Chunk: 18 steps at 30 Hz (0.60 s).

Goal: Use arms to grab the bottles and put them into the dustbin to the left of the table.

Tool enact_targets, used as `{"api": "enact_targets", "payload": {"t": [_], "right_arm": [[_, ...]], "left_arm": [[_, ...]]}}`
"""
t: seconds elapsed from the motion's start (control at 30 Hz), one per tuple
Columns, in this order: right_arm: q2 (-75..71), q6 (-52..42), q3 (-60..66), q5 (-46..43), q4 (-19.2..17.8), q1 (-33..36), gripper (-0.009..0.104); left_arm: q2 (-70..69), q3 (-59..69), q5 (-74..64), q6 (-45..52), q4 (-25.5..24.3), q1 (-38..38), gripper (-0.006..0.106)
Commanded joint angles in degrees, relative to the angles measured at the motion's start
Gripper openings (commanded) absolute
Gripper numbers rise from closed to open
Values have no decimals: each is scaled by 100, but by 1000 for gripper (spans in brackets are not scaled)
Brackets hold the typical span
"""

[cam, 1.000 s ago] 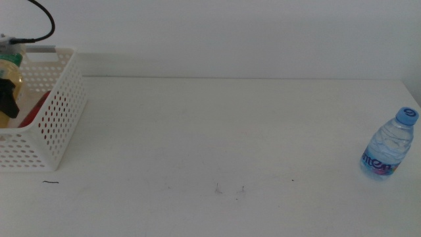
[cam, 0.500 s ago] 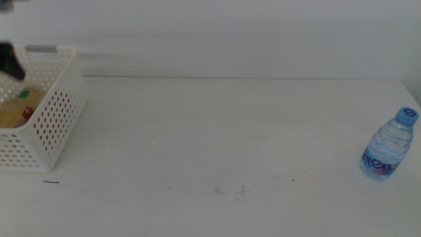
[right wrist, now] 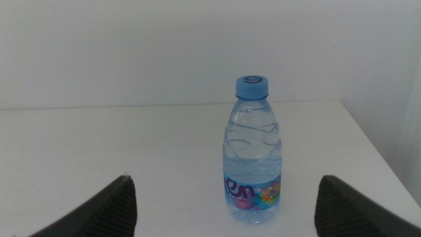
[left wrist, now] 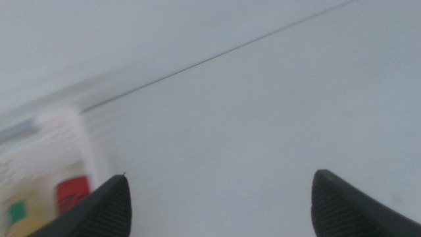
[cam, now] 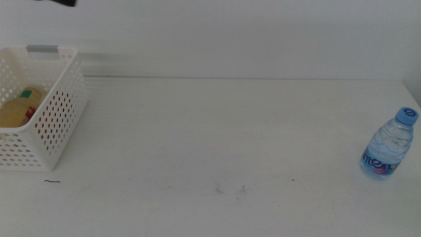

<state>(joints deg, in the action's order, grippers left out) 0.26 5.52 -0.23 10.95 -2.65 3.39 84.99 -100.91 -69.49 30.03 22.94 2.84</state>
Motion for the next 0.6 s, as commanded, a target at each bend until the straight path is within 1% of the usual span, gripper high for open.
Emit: {"api": "enact_targets", "payload": {"t": [0.0, 0.07, 0.2, 0.27, 0.33, 0.4, 0.5, 0.57], "right_arm": [[-26, -10, 23, -66, -13, -52, 91], [-26, -10, 23, -66, -13, -52, 91], [-26, -10, 23, -66, -13, -52, 91], [-26, -10, 23, -66, -13, -52, 91], [-26, -10, 23, -66, -13, -52, 91], [-26, -10, 23, -66, -13, -52, 91], [-26, -10, 23, -66, -13, -52, 91], [-26, -10, 23, -66, -13, -52, 91]], "left_arm": [[-424, 282, 20, -46, -11, -392, 94], [-791, 678, 293, -58, -176, -756, 94], [-1632, 1717, 542, -919, -648, -1408, 94], [-2111, 2182, 681, -1078, -896, -1676, 94], [-2629, 2562, 880, -1165, -974, -1942, 94], [-3074, 2794, 945, -1486, -1085, -2174, 94], [-3674, 3006, 856, -2196, -1377, -2533, 94], [-4092, 3129, 871, -2568, -1461, -2787, 94]]}}
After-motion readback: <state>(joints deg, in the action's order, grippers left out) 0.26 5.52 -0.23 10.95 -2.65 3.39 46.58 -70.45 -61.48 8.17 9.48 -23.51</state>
